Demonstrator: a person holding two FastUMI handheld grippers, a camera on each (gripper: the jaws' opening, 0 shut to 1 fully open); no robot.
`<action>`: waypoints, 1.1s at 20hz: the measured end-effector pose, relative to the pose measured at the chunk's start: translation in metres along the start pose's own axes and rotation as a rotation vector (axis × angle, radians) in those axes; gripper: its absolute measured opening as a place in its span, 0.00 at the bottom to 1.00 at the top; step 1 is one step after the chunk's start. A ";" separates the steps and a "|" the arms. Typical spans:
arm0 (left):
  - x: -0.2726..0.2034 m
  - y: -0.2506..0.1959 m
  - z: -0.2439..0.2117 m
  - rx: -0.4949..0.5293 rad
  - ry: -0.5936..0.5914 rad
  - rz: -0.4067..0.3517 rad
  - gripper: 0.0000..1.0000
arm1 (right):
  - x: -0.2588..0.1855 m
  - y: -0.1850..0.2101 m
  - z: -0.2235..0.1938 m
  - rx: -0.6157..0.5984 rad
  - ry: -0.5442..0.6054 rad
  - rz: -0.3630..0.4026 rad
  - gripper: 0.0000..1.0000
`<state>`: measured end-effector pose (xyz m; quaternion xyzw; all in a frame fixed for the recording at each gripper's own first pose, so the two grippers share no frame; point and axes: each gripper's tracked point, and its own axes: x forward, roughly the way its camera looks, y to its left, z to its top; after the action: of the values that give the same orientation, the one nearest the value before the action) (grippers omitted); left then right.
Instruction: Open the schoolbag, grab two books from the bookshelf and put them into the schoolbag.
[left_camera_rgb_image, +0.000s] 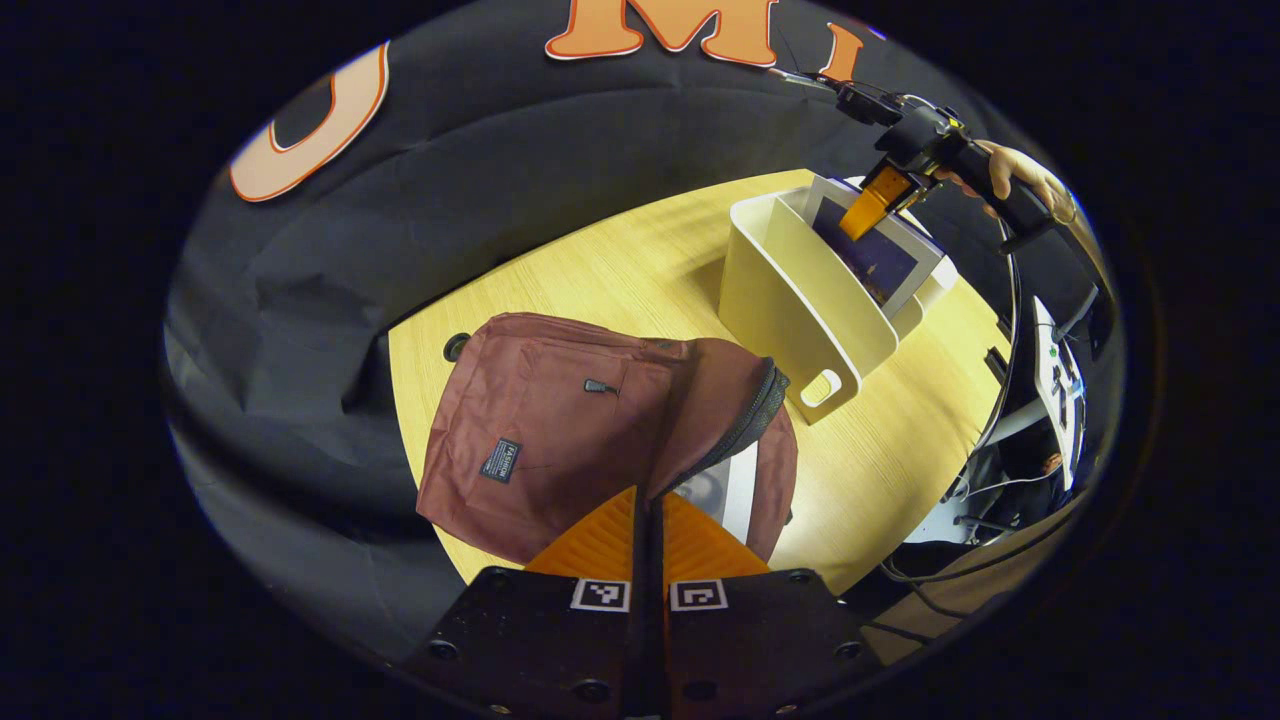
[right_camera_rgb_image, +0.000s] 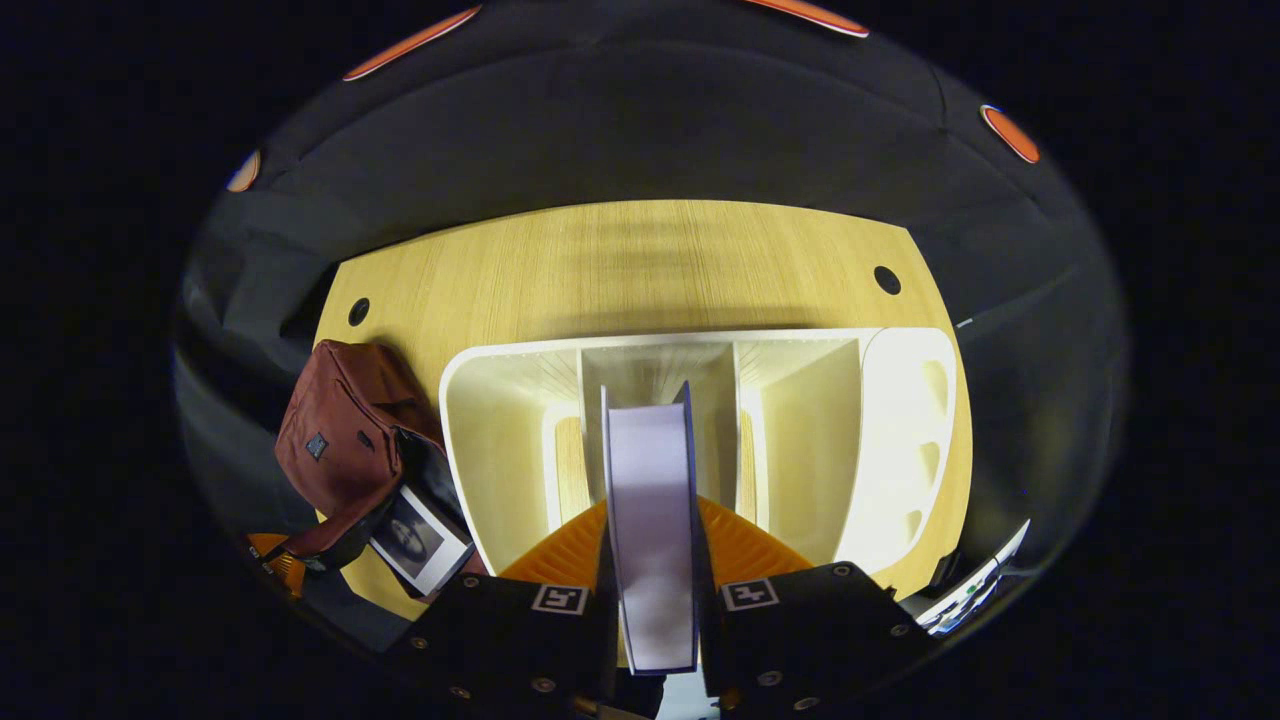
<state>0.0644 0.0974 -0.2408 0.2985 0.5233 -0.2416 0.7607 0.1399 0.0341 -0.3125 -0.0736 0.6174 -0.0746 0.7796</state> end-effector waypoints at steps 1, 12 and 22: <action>0.001 -0.001 0.000 0.000 -0.001 0.001 0.01 | -0.003 0.001 0.001 0.001 -0.007 -0.003 0.33; 0.006 -0.003 -0.005 0.007 -0.003 -0.002 0.00 | -0.121 -0.011 0.008 0.044 -0.180 0.041 0.31; 0.007 0.000 -0.006 0.019 -0.020 -0.007 0.01 | -0.246 0.030 -0.063 0.150 -0.382 0.322 0.31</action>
<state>0.0624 0.1016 -0.2488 0.3015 0.5146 -0.2521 0.7621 0.0240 0.1125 -0.0988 0.0708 0.4553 0.0200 0.8873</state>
